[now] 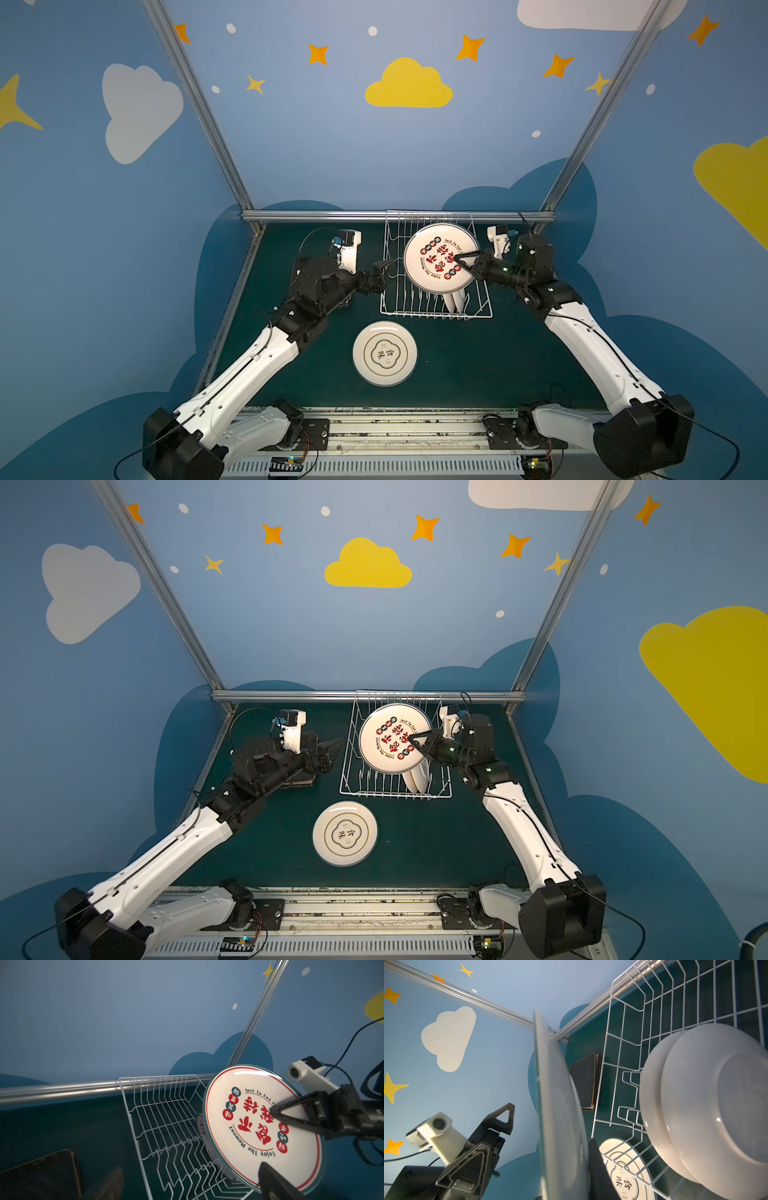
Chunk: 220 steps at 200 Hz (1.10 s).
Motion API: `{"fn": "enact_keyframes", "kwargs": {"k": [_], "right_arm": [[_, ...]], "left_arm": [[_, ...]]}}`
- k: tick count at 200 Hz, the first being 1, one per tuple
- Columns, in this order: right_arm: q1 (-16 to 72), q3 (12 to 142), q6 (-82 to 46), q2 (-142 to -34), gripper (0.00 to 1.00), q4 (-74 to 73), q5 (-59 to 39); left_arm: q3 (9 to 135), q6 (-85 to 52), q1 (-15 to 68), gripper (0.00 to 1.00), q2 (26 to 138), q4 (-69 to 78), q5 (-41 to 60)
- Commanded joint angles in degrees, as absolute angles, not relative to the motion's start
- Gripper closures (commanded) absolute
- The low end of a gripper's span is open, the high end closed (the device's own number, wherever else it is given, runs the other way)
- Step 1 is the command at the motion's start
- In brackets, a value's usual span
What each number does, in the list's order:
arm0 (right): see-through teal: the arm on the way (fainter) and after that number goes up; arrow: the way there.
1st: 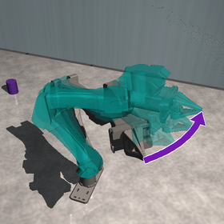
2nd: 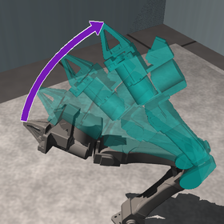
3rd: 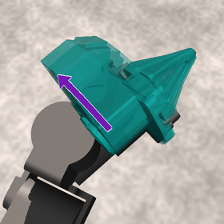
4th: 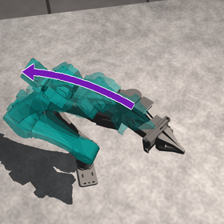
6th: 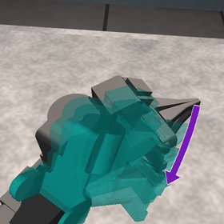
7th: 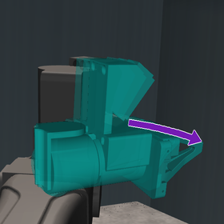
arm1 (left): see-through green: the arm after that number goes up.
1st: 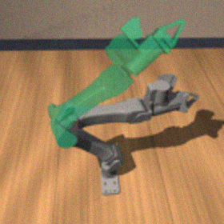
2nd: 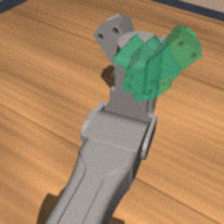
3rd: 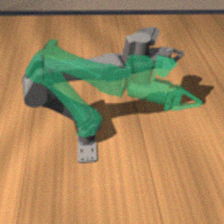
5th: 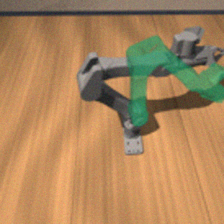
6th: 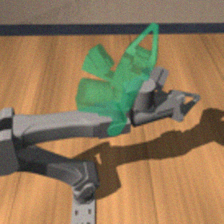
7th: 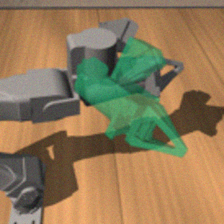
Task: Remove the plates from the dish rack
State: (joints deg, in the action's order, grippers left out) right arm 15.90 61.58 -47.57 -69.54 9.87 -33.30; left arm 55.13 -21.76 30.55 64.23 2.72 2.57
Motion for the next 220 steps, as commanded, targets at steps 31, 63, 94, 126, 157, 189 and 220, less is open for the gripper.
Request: {"fn": "enact_keyframes", "kwargs": {"k": [31,63,94,126,157,189,220], "right_arm": [[15.6,62.1,-47.0,-70.7,1.00,5.5,-37.6],[15.7,62.0,-46.6,-70.9,1.00,5.8,-38.7],[15.7,61.9,-46.6,-71.4,1.00,5.5,-39.5],[15.7,61.9,-46.8,-72.2,1.00,5.1,-40.6],[15.8,61.9,-46.8,-72.8,1.00,4.9,-41.5],[15.8,61.9,-47.5,-73.9,1.00,4.2,-42.9],[16.1,62.2,-47.7,-74.7,1.00,4.0,-44.2]], "left_arm": [[61.0,-39.5,29.0,0.00,74.6,3.8,19.4],[62.0,-43.9,29.0,0.01,78.8,9.7,24.0],[65.2,-44.8,29.0,0.03,83.5,10.8,31.6],[67.7,-47.3,29.0,0.09,87.5,10.6,37.6],[67.9,-49.2,29.0,0.17,89.1,12.4,39.0],[68.4,-50.4,29.0,0.23,90.2,13.3,39.8],[68.2,-51.6,29.0,0.30,90.9,14.4,40.4]]}}
